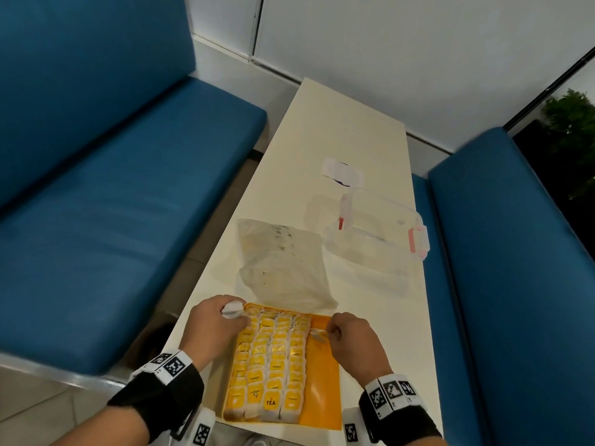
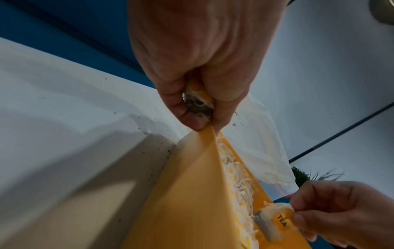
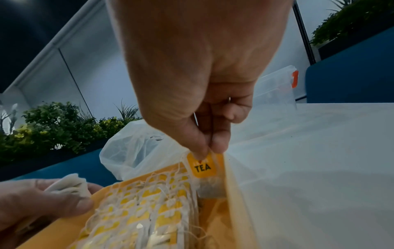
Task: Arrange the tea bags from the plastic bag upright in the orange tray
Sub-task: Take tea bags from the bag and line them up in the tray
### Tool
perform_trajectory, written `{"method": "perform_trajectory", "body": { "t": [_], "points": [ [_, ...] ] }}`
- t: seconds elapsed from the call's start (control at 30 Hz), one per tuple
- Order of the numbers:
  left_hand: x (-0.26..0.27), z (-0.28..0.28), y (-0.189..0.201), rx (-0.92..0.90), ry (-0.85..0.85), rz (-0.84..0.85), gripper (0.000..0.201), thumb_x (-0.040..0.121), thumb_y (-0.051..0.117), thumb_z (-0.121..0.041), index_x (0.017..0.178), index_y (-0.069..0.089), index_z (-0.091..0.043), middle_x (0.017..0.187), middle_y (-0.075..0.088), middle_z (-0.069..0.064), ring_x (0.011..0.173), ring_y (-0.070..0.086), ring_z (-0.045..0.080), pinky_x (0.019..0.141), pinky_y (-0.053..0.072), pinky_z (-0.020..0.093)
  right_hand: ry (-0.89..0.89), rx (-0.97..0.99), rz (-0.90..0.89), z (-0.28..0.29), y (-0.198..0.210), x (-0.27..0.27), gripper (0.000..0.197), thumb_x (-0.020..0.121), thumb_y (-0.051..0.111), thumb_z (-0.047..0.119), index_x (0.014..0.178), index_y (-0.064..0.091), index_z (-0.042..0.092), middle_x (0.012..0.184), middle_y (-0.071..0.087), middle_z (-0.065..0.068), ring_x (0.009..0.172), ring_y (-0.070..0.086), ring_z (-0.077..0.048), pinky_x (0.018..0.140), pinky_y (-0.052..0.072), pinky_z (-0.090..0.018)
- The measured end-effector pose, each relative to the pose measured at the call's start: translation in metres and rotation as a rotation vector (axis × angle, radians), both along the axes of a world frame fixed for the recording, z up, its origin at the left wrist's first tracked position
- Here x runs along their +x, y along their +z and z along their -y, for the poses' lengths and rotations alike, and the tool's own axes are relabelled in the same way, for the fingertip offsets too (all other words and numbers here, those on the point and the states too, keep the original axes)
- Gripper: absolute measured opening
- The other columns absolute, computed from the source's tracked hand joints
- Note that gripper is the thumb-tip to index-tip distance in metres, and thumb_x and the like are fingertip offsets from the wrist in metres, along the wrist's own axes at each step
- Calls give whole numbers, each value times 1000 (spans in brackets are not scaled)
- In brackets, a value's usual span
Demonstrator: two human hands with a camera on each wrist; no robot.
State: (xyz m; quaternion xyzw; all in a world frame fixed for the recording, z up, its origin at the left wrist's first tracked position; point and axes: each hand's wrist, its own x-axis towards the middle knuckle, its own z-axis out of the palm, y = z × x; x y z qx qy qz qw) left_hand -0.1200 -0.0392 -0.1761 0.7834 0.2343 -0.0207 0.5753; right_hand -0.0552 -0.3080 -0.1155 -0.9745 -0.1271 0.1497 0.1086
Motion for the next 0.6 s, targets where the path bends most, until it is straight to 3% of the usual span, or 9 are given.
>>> {"method": "perform_trajectory", "body": {
  "t": [0.13,0.23,0.47,0.6],
  "points": [
    [-3,-6,-2,-44,-25,8,24,75,88,-16,95,79,-25,87,77,-11,84,71,7,77,57,26,21,5,-3,-5,-5,-1,12,92,57,19,96,68,21,101,52,8,89,59,-13,69,43,-21],
    [-8,-9,-4,-65,-50,15,24,73,89,-16,92,79,-27,85,77,-13,81,72,5,77,58,27,18,22,7,-6,-11,-1,9,91,61,19,94,69,20,99,41,10,84,55,-11,66,40,-18],
    [-17,-15,-10,-102,-60,15,27,71,91,-16,92,79,-29,88,77,-16,83,72,3,81,60,31,-9,71,-1,-4,-23,-4,6,87,67,23,89,69,18,98,44,9,86,52,-8,71,45,-20],
    [-17,-15,-9,-117,-63,14,27,71,91,-14,90,79,-28,87,78,-14,82,73,6,82,61,35,-52,127,-2,-3,-29,-5,5,85,69,22,82,66,20,93,44,12,80,54,-7,66,41,-16]
  ]
}}
